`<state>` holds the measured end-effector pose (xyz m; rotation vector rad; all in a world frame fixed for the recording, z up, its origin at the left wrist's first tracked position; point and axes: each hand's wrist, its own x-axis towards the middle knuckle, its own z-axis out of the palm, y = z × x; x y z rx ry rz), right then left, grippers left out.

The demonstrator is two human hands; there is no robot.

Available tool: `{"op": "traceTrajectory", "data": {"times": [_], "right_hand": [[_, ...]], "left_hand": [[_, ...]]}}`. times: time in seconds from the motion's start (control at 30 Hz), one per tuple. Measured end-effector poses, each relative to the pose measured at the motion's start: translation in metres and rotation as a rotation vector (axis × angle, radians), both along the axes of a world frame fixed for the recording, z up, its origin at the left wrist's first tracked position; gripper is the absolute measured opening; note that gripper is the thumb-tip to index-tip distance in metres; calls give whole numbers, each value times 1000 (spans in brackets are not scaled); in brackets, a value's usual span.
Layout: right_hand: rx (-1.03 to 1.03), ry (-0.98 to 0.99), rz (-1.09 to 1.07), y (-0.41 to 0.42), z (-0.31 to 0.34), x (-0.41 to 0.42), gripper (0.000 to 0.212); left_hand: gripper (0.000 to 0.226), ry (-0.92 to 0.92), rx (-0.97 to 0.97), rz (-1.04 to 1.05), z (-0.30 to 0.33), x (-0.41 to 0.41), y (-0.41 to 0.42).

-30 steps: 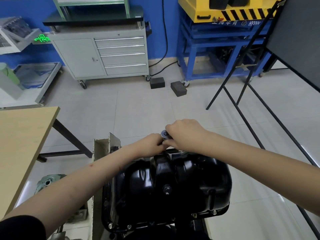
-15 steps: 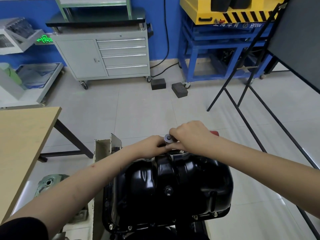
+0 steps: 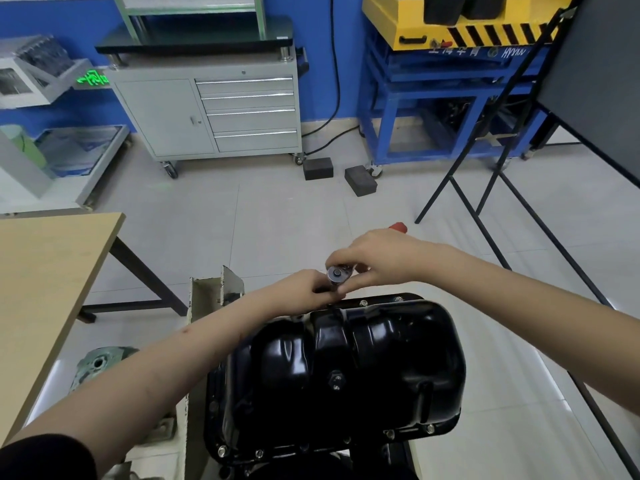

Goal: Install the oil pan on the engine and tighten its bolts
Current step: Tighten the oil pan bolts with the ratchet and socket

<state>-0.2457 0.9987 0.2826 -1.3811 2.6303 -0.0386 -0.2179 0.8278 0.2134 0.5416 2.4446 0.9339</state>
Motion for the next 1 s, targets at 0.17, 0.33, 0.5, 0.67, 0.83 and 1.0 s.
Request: {"op": "traceTrajectory", "data": {"times": [0.17, 0.33, 0.5, 0.67, 0.83, 1.0], "right_hand": [[15, 233, -90, 4, -23, 13, 47], [0, 266, -234, -8, -33, 39, 51], [-27, 205, -356, -14, -30, 52, 49], [-116, 53, -406, -9, -19, 44, 41], [-274, 52, -481, 7, 9, 24, 41], [-372, 5, -603, 30, 21, 15, 43]], "left_hand": [[30, -20, 34, 20, -1, -3, -2], [39, -53, 72, 28, -3, 1, -8], [34, -53, 84, 35, -6, 4, -10], [15, -35, 110, 20, -3, 5, -6], [16, -90, 247, 89, 18, -4, 8], [27, -114, 242, 67, 32, -24, 28]]}}
